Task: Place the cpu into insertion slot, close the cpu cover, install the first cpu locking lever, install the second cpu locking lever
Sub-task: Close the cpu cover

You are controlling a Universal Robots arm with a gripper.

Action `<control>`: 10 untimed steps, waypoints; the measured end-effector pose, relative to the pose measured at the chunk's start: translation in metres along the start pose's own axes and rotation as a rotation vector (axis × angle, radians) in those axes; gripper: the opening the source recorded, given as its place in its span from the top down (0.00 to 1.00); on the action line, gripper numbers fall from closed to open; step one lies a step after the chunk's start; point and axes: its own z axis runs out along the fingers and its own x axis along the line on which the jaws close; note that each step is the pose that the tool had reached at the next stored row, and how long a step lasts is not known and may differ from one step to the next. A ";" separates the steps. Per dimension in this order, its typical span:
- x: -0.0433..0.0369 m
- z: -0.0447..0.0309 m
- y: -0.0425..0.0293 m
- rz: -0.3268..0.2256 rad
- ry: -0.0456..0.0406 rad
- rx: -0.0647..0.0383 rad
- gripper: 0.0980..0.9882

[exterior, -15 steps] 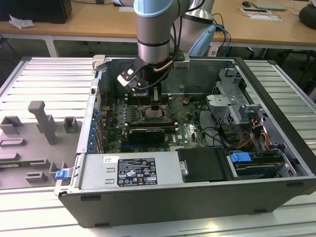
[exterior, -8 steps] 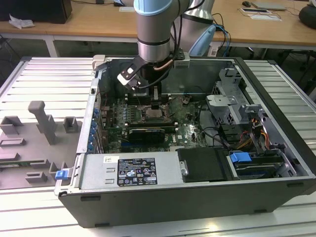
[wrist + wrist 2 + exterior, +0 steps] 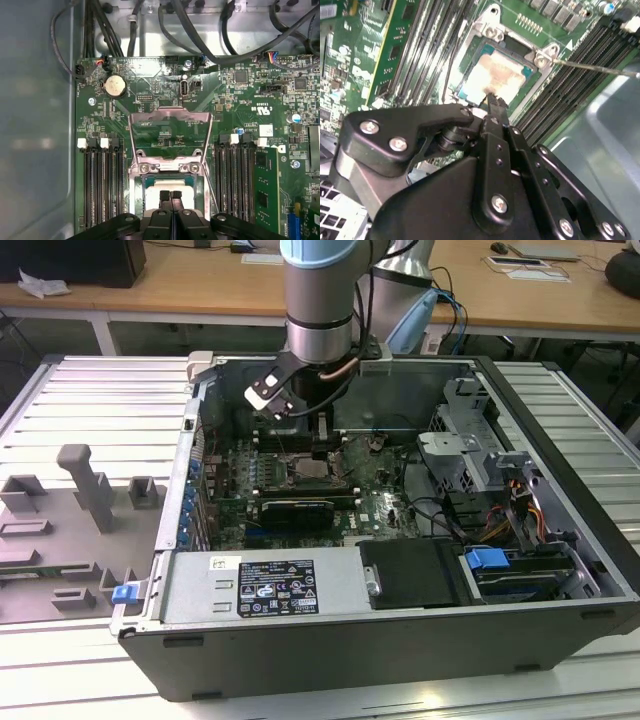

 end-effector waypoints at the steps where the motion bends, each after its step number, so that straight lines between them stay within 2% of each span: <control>1: 0.0000 -0.0015 0.0001 0.000 0.0001 0.000 0.99; 4: 0.0001 -0.0106 0.0008 0.000 0.0001 0.000 0.99; 8: 0.0002 -0.0127 0.0045 0.000 -0.0002 0.002 0.99; 10: 0.0003 -0.0163 0.0049 0.000 0.0001 0.001 0.99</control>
